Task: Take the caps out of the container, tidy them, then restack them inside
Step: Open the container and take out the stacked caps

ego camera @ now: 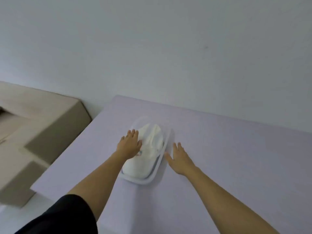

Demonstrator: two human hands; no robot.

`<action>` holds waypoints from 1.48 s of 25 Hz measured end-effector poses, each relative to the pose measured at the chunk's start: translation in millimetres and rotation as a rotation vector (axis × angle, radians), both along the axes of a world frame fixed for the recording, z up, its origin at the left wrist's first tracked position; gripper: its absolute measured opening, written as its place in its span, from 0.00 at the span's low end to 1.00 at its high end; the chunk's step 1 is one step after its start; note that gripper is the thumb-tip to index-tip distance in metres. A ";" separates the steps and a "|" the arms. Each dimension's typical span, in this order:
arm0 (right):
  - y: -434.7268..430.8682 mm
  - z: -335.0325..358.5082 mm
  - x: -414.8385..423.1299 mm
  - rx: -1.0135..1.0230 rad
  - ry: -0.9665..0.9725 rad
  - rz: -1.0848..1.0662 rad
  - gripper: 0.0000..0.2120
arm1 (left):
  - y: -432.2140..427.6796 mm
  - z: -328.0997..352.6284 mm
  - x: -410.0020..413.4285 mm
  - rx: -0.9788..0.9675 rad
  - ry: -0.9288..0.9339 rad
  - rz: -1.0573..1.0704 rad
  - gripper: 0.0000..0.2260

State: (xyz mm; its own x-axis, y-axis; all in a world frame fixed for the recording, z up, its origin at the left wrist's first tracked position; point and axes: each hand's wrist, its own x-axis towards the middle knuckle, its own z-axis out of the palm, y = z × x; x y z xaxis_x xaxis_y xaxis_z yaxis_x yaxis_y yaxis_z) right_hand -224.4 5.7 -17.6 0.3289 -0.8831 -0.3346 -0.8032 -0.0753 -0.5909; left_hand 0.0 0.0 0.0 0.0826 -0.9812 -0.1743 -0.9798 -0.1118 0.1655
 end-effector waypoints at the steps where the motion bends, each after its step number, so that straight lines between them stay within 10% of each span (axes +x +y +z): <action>1: 1.4 -4.5 13.0 0.024 -0.019 -0.012 0.37 | 2.5 -2.3 12.0 0.013 -0.013 0.038 0.24; 11: 15.3 -49.3 85.6 0.218 -0.316 -0.454 0.40 | 23.7 -54.1 72.0 0.225 0.586 0.398 0.30; 37: 67.3 -34.2 -187.8 0.155 -0.319 -0.677 0.32 | 61.2 -51.3 -213.7 0.090 0.604 0.263 0.25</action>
